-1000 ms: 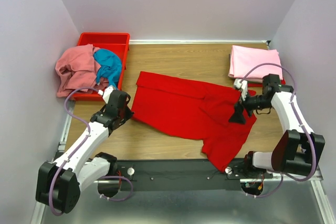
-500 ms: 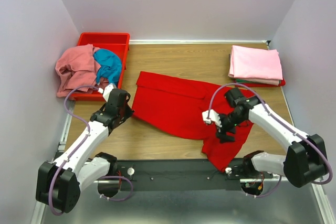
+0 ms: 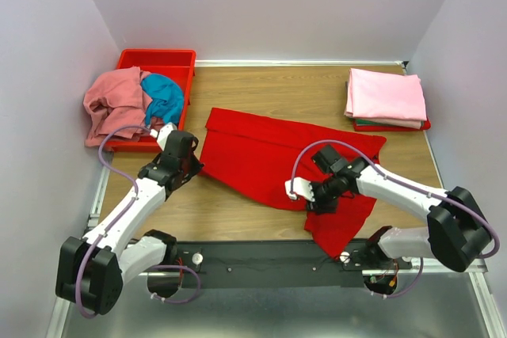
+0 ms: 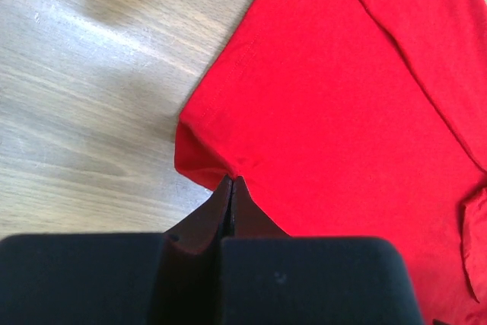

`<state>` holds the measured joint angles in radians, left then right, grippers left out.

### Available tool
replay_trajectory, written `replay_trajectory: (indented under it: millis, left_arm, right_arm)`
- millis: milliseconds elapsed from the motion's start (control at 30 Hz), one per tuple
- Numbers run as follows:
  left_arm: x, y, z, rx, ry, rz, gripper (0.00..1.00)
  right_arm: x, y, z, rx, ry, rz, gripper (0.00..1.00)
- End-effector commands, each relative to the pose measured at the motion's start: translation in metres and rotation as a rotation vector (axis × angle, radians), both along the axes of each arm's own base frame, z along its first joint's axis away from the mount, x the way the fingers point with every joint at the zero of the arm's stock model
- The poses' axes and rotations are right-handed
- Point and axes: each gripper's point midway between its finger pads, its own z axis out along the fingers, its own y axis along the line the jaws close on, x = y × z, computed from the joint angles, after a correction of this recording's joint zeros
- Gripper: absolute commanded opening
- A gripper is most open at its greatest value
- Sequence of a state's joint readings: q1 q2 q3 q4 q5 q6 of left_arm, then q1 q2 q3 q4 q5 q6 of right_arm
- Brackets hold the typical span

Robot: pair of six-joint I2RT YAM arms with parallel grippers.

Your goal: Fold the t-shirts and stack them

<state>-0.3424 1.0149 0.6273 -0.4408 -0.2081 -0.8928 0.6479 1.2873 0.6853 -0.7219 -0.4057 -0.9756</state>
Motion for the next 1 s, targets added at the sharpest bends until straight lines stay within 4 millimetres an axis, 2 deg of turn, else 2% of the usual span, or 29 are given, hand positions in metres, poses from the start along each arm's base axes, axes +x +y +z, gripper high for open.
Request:
replay_trajectory:
  millis: [0,200,300,367,400,500,767,967]
  left_arm:
    - [0.014,0.0,0.014,0.011,-0.053,0.003,0.0]
    - [0.016,0.001,0.012,0.013,-0.053,0.003,0.0]
    - [0.017,0.0,0.011,0.014,-0.053,0.0,0.0]
    - [0.017,0.001,0.011,0.015,-0.054,0.002,0.0]
    - [0.017,0.0,0.01,0.015,-0.051,0.001,0.0]
    - [0.017,0.002,0.007,0.019,-0.049,0.002,0.0]
    - [0.026,0.009,0.008,0.026,-0.06,0.026,0.0]
    - [0.036,0.013,0.014,0.036,-0.077,0.037,0.0]
  right_arm:
    - [0.005,0.0,-0.008,-0.024,-0.027,-0.036,0.48]
    - [0.001,-0.002,-0.007,-0.024,-0.042,-0.026,0.39]
    - [-0.003,-0.002,-0.012,-0.031,-0.024,-0.02,0.3]
    - [-0.004,-0.002,-0.015,-0.039,-0.006,-0.028,0.22]
    - [-0.002,0.0,-0.013,-0.033,-0.008,-0.032,0.13]
    - [0.004,0.004,-0.007,-0.021,-0.019,-0.047,0.0]
    - [0.044,0.02,0.029,0.008,-0.153,-0.091,0.0]
    - [0.066,0.03,0.045,0.022,-0.195,-0.111,0.0]
